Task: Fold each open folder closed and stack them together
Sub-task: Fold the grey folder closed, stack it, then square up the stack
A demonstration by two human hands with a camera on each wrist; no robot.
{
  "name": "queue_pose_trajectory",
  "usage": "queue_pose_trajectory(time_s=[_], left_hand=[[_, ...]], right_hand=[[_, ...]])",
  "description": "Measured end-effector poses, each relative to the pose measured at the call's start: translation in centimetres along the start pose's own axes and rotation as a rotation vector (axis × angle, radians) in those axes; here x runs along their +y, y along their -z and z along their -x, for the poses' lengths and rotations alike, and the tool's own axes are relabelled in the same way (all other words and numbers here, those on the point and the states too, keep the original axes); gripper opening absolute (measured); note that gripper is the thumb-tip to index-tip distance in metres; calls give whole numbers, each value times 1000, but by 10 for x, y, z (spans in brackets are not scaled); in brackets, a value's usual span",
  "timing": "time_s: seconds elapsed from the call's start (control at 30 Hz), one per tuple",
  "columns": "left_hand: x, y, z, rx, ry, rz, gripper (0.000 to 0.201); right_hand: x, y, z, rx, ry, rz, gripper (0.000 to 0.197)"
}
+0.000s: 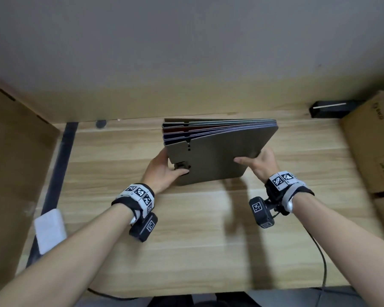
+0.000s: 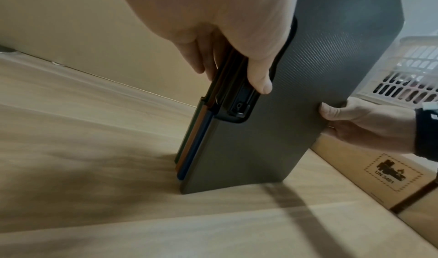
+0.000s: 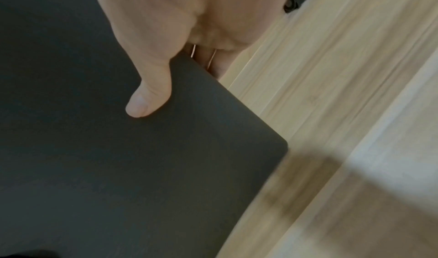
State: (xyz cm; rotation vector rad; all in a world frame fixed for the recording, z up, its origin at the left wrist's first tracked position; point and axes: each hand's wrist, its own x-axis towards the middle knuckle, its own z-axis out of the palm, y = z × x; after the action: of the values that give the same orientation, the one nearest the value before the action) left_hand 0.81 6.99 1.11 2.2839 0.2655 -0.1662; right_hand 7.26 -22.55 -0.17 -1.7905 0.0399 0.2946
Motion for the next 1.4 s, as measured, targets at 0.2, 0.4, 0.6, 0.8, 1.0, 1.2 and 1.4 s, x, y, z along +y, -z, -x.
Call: queue_pose_trajectory(time_s=[0.2, 0.4, 0.6, 0.8, 1.0, 1.2, 1.4], left_hand=[[5, 36, -13, -75, -2, 72, 47], [-35, 89, -35, -164, 142, 249, 55], [-117, 147, -57, -206, 417, 257, 110], [-207, 201, -71, -176, 565, 248, 118], [-247, 232, -82, -70, 688, 213, 90], [-279, 232, -96, 0, 761, 252, 84], [-293, 235, -112, 80, 820, 333, 77]], right_hand=[[-32, -17, -14, 32, -37, 41, 35], [-49, -78, -45, -82, -143, 89, 33], [-53, -182, -71, -227, -295, 146, 25], [-40, -294, -90, -245, -317, 214, 45], [-18, -376, -101, -131, -341, 354, 67], [-7, -416, -110, -67, -353, 405, 62], [-17, -433, -129, -151, -332, 624, 76]])
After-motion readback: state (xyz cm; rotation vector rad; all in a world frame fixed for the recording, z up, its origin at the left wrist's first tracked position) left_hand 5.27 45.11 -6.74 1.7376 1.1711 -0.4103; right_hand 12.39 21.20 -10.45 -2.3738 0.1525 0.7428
